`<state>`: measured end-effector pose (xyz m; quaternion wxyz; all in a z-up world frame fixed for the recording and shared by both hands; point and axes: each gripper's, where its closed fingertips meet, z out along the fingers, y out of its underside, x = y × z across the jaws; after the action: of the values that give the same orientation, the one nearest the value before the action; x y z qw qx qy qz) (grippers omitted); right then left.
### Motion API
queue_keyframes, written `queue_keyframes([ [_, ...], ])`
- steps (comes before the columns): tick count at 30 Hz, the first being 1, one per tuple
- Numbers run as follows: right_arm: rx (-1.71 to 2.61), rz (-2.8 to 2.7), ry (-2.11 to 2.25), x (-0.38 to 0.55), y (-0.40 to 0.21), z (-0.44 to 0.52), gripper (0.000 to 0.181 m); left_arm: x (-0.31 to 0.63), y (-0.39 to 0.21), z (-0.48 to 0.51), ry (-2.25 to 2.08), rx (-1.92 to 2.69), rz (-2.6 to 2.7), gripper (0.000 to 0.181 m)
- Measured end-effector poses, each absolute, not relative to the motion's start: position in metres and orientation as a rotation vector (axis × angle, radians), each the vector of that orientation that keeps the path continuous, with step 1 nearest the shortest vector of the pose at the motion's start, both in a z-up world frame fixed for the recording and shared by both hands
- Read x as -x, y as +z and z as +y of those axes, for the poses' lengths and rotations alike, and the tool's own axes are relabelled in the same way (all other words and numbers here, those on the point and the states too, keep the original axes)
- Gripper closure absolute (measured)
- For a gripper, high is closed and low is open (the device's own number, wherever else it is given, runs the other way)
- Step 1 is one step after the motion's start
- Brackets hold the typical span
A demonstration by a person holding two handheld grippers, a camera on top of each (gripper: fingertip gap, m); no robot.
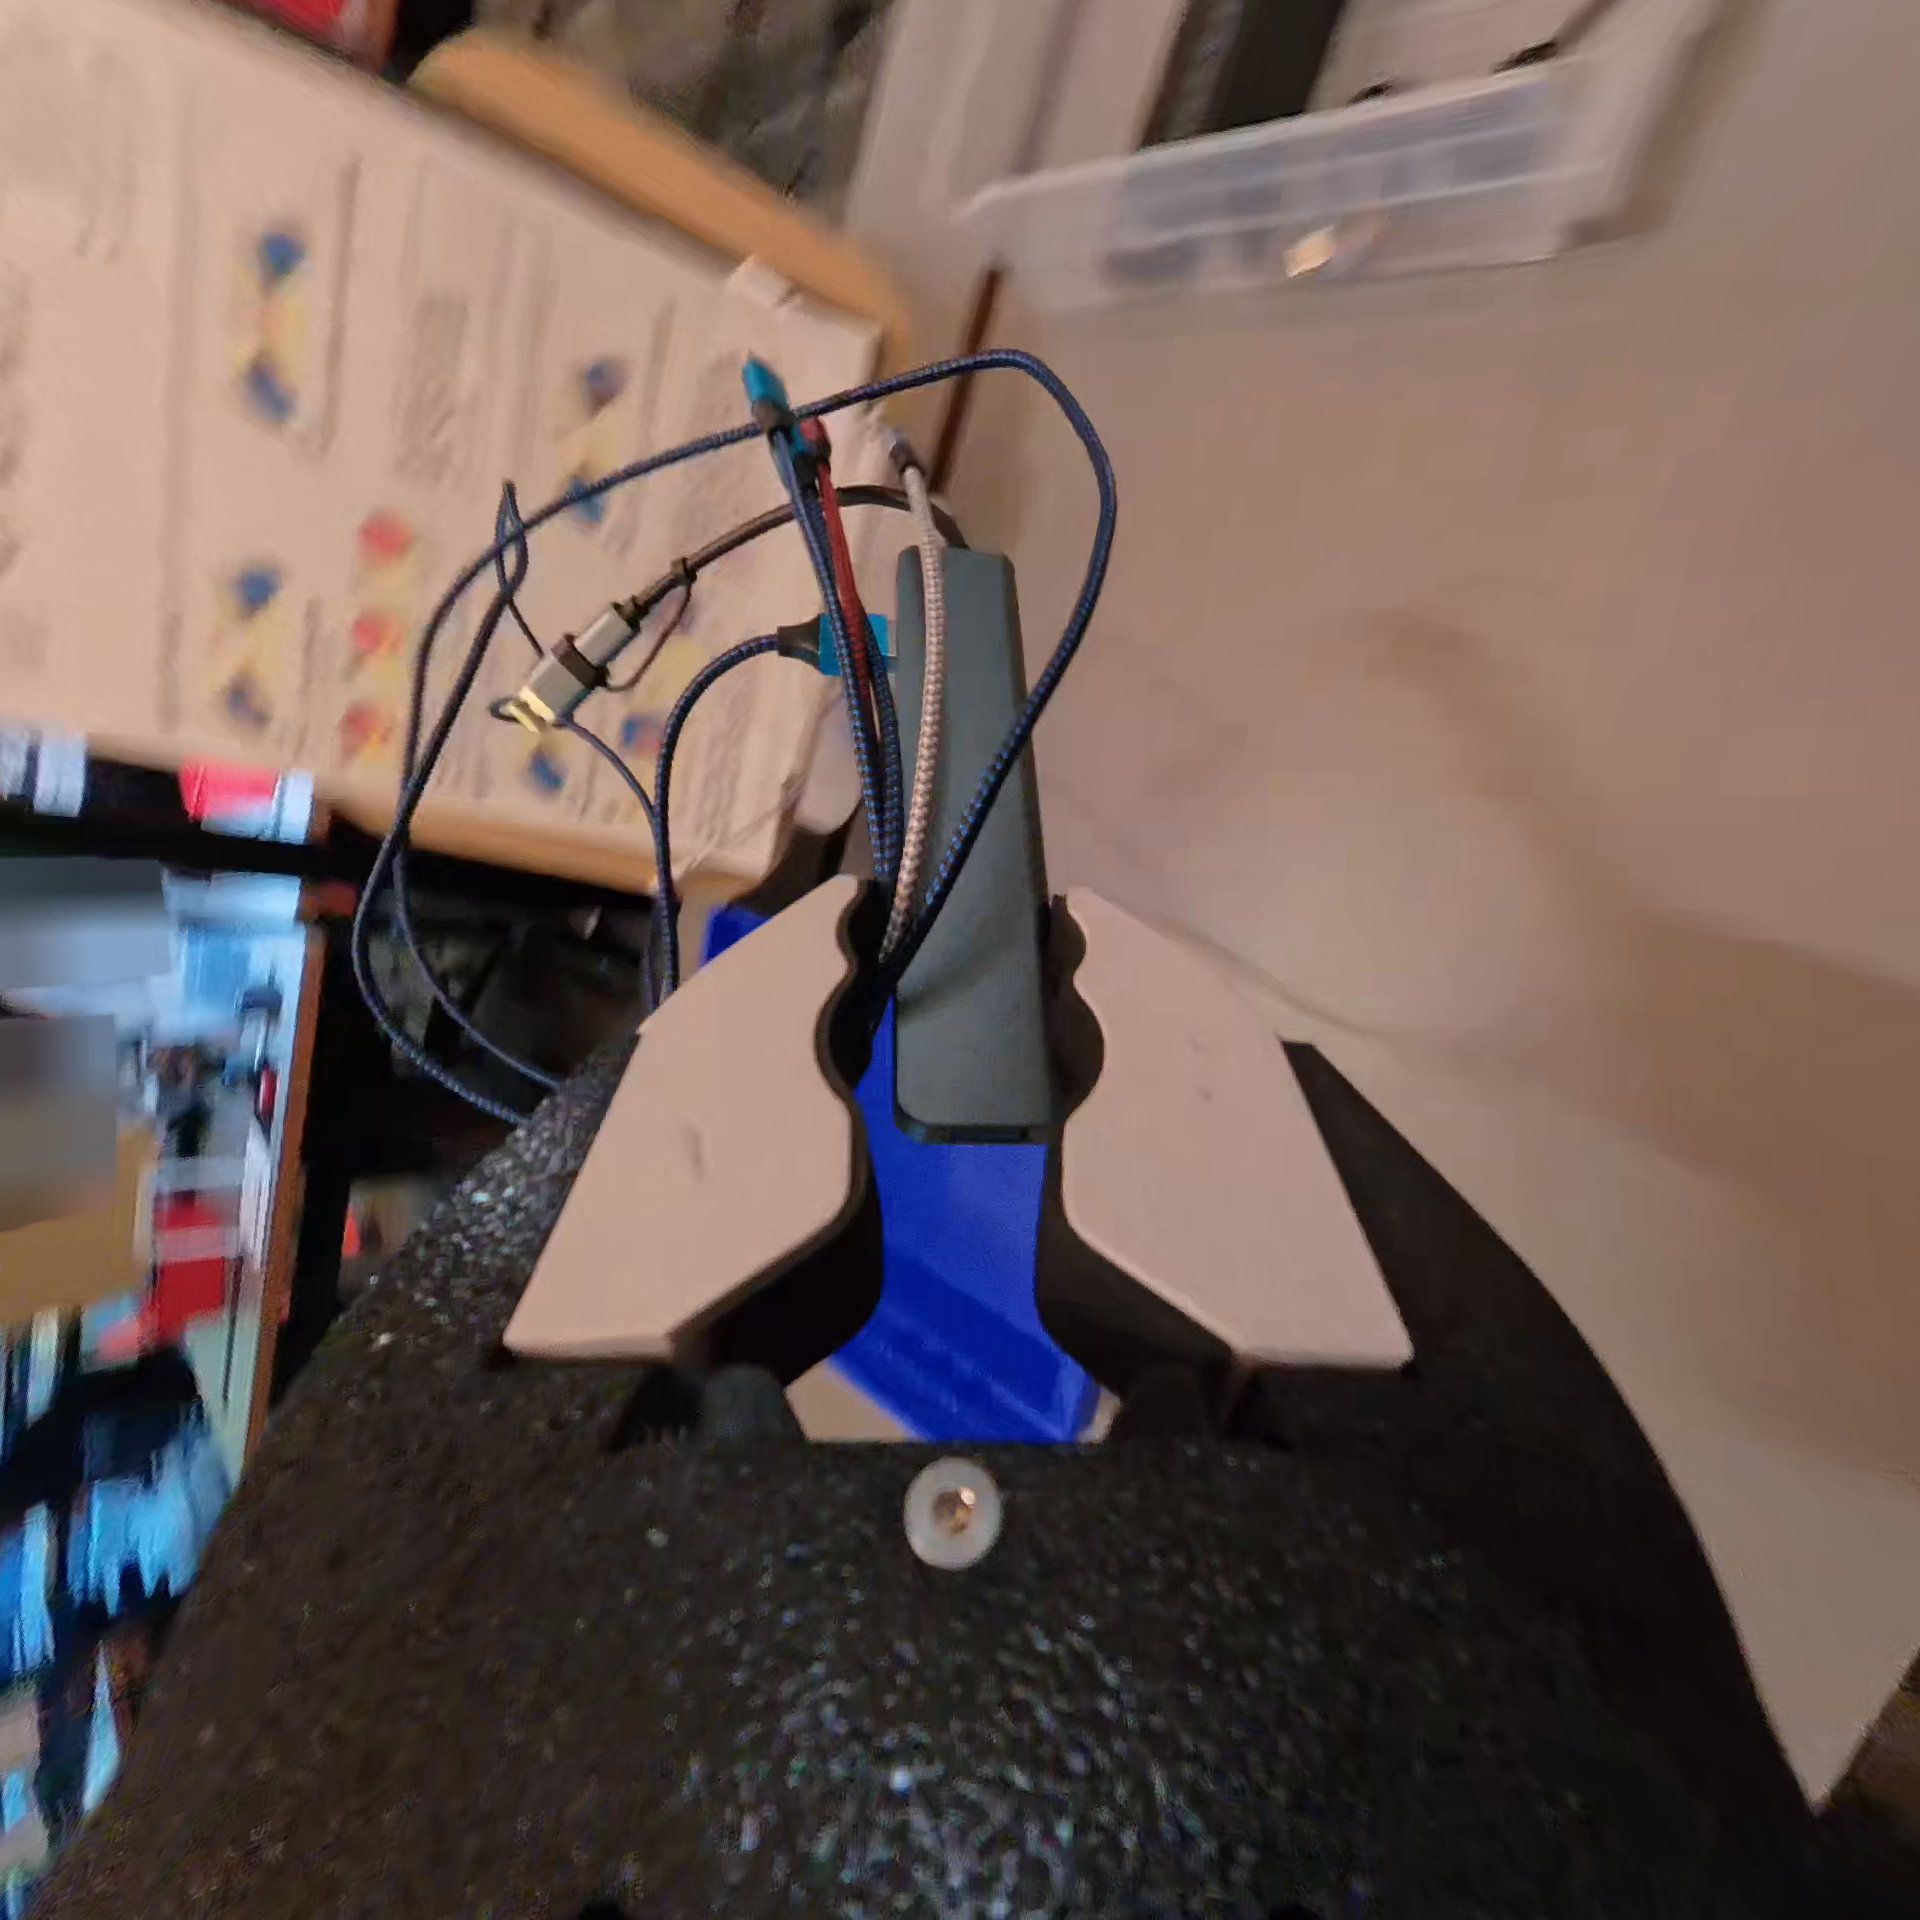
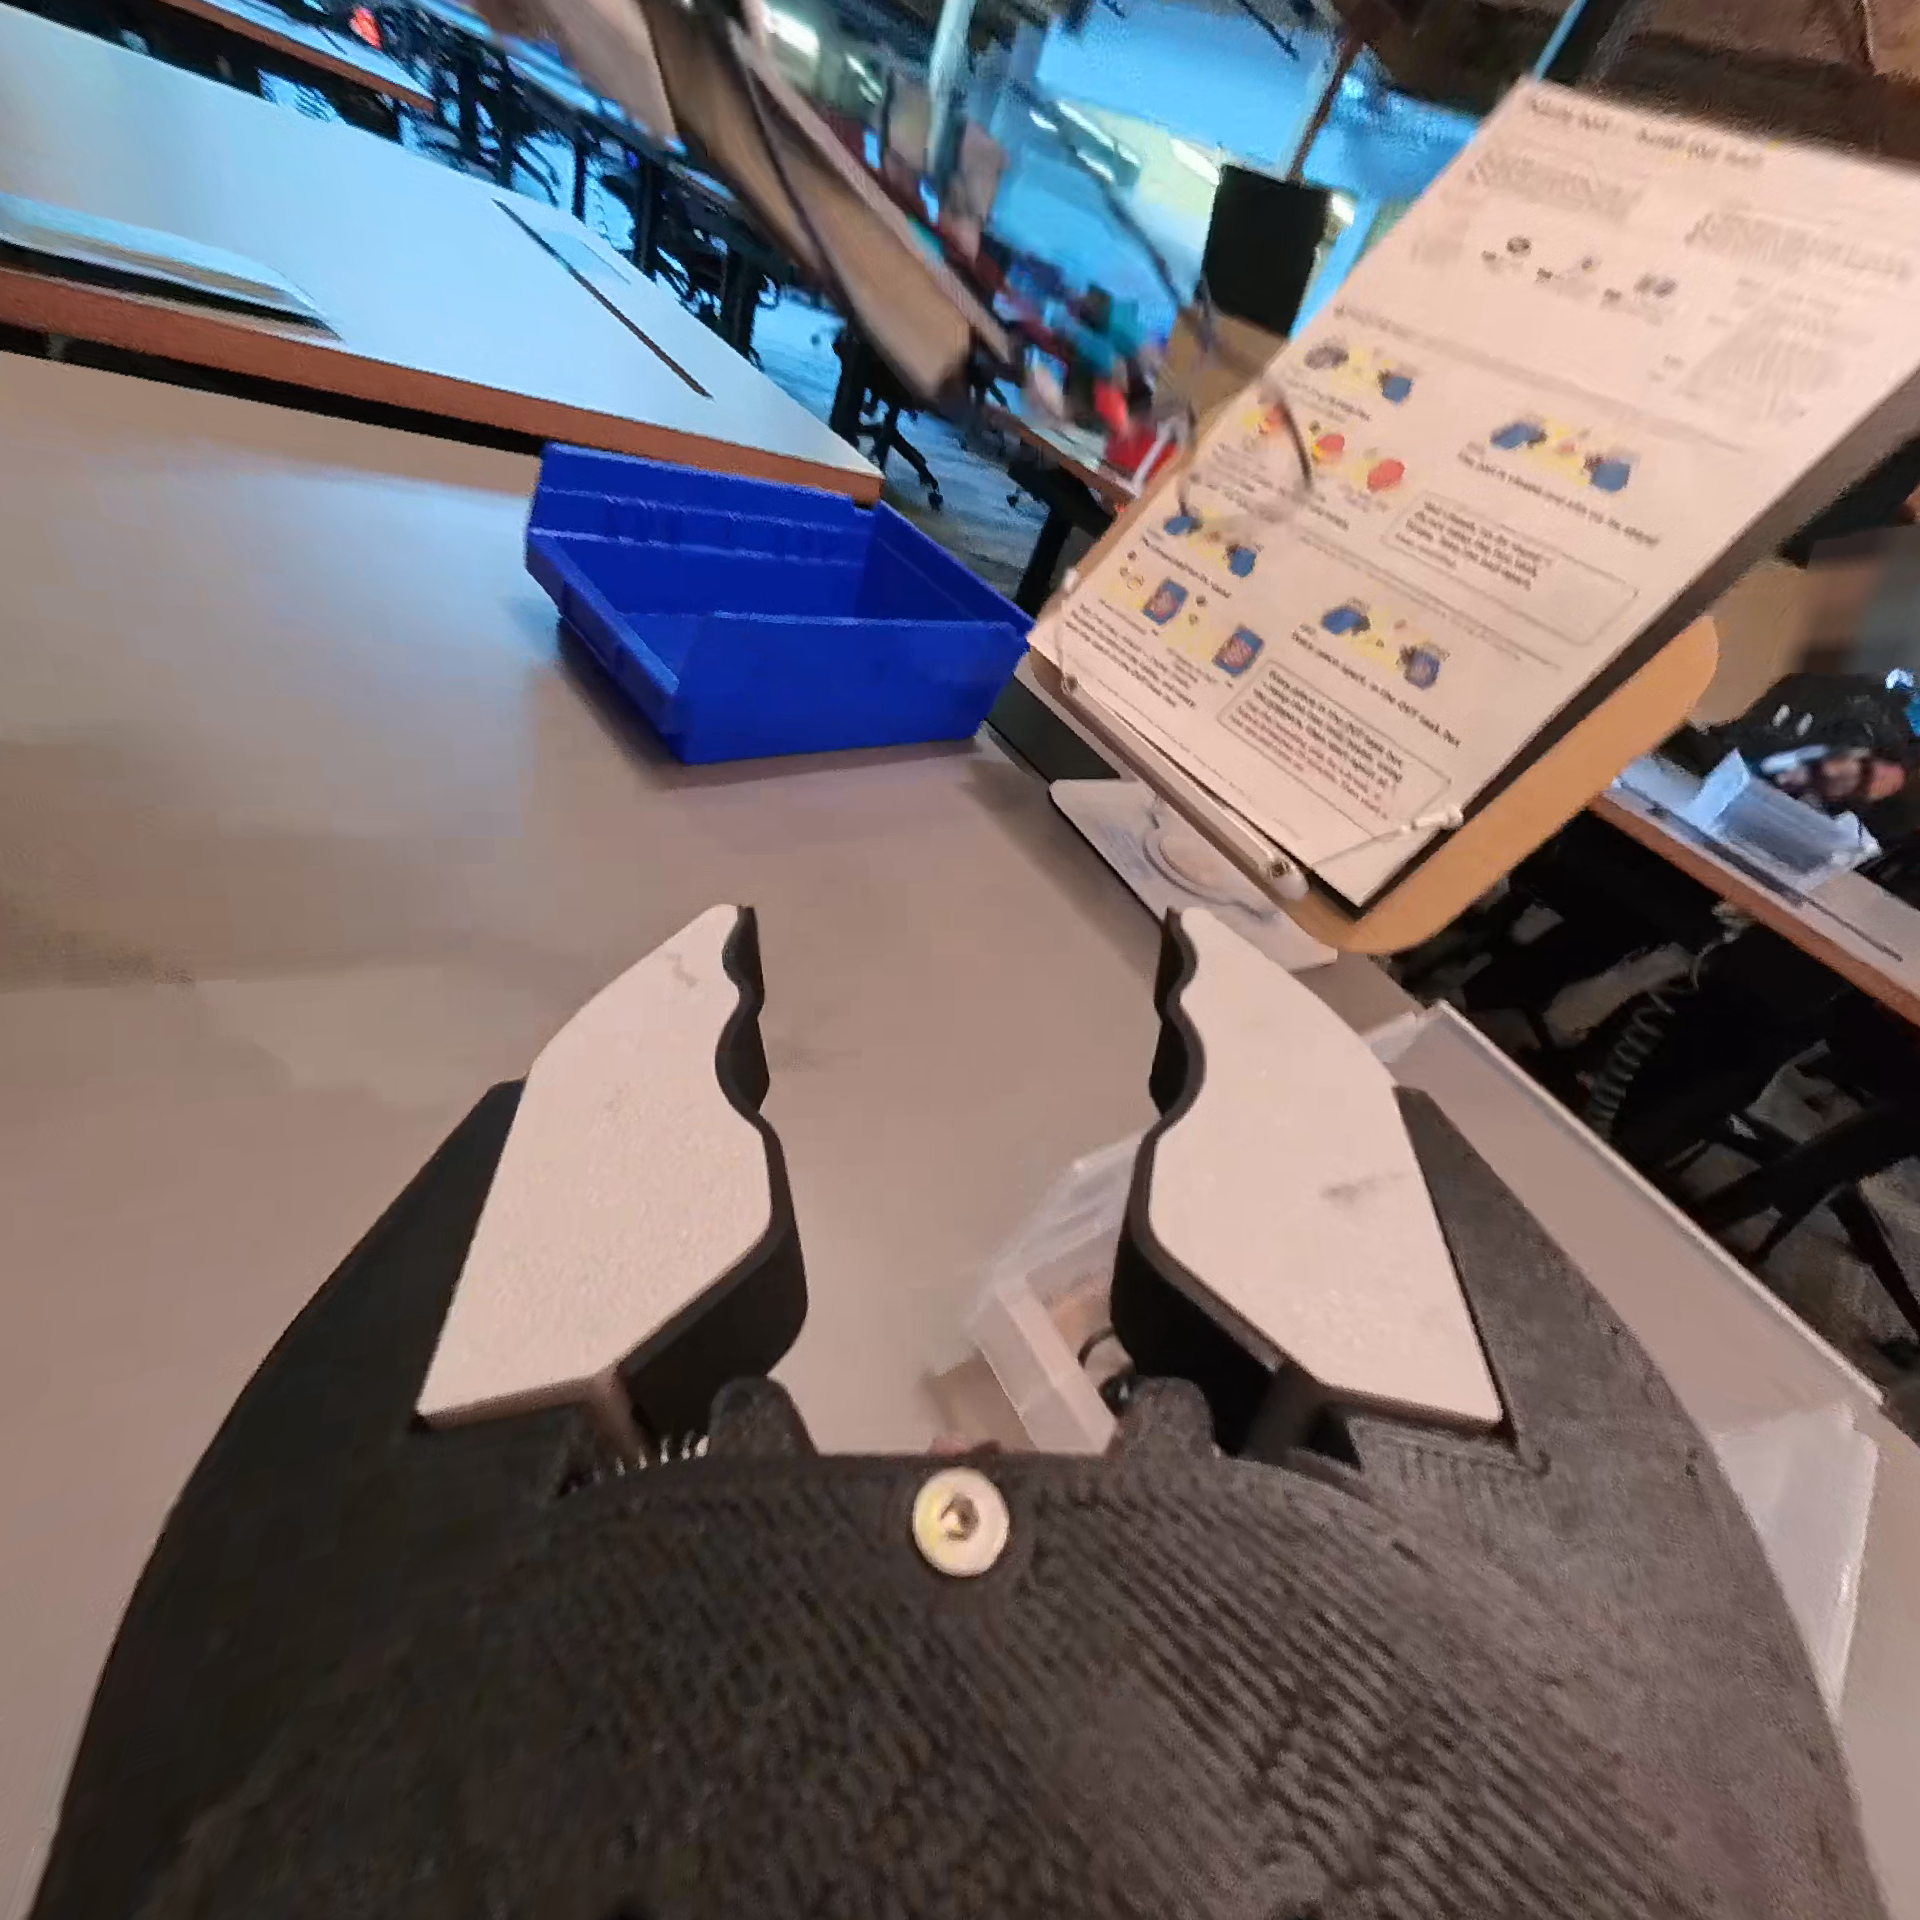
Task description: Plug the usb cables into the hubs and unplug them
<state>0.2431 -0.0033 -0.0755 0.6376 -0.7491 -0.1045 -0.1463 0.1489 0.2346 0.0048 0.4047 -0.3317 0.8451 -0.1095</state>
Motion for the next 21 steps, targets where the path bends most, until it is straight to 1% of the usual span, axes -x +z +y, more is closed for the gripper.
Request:
queue_keyframes([
  [1,1.689,-0.266,-0.332,-0.236,-0.071,-0.001,0.108,-0.15,-0.009,0.218,-0.306,0.758,2.194,0.151],
  [4,1.637,-0.377,-0.31,-0.209,-0.068,0.012,0.103,-0.149,-0.06,0.175,-0.366,0.539,2.352,0.151],
  [6,1.612,-0.462,-0.275,-0.188,-0.077,0.028,0.103,-0.146,-0.095,0.149,-0.398,0.371,2.445,0.152],
  [9,1.714,-0.629,-0.188,-0.155,-0.125,0.055,0.099,-0.142,-0.136,0.124,-0.461,0.299,2.546,0.151],
  [10,1.76,-0.679,-0.196,-0.149,-0.142,0.063,0.1,-0.142,-0.144,0.12,-0.477,0.278,2.559,0.152],
  [11,1.805,-0.71,-0.237,-0.148,-0.157,0.069,0.101,-0.141,-0.151,0.115,-0.498,0.269,2.578,0.151],
  [13,1.867,-0.708,-0.339,-0.157,-0.176,0.081,0.11,-0.14,-0.158,0.11,-0.511,0.234,2.588,0.151],
  [17,1.906,-0.679,-0.37,-0.166,-0.193,0.089,0.126,-0.135,-0.159,0.107,-0.535,0.17,2.598,0.152],
  [21,1.867,-0.715,-0.313,-0.158,-0.198,0.092,0.13,-0.132,-0.151,0.102,-0.579,0.129,2.587,0.152],
])
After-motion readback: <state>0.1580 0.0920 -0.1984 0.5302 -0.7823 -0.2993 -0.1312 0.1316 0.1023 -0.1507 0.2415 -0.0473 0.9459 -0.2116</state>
